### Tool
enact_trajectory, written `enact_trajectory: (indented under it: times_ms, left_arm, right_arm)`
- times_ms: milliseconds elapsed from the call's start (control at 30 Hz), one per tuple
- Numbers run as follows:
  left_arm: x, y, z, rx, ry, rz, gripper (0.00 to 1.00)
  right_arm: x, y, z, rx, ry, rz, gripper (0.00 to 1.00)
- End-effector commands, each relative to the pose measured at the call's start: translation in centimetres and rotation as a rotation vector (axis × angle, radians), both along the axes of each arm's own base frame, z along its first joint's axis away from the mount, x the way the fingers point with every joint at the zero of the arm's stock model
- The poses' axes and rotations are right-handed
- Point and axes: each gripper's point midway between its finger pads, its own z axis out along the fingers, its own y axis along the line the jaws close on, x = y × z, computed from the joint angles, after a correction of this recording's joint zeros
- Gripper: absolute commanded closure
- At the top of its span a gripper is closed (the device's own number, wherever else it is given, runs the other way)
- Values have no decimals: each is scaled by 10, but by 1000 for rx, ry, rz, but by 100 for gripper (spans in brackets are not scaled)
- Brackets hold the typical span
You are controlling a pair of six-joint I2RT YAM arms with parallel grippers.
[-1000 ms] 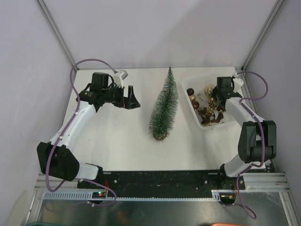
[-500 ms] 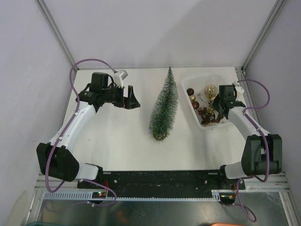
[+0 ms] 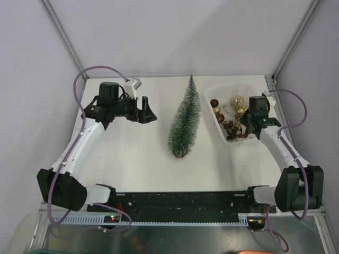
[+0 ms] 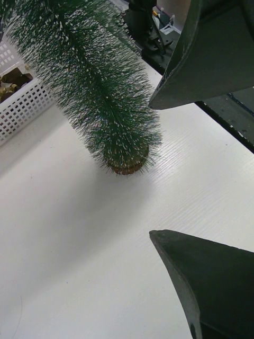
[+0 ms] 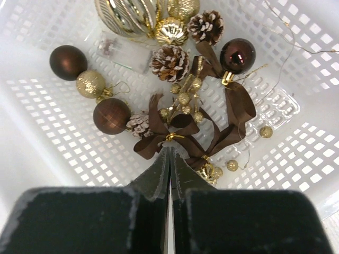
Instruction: Decorate the small christmas tree
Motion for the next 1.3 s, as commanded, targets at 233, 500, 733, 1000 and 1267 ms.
enact_trajectory:
  times_ms: [233,500,733,1000,1267]
  left_arm:
    - [-4,5,18,-8,-75,8,0]
    - [-7,4,24,-16,-88,5,0]
    - [-11,5,19,-9,-87,0,0]
    - [-10,5,20,-9,-91,-7,0]
    - [-10,4,22,-17,-87,-4,0]
  right_arm:
    - [29,19,114,64,-307,85,100]
    - [24,21,199,-2,-486,97,93]
    - [-28,8,122,-221,-238,21,16]
    - [-74,13,58,-267,-189,106,6]
    - [-55,11,30,-347,-126,39,8]
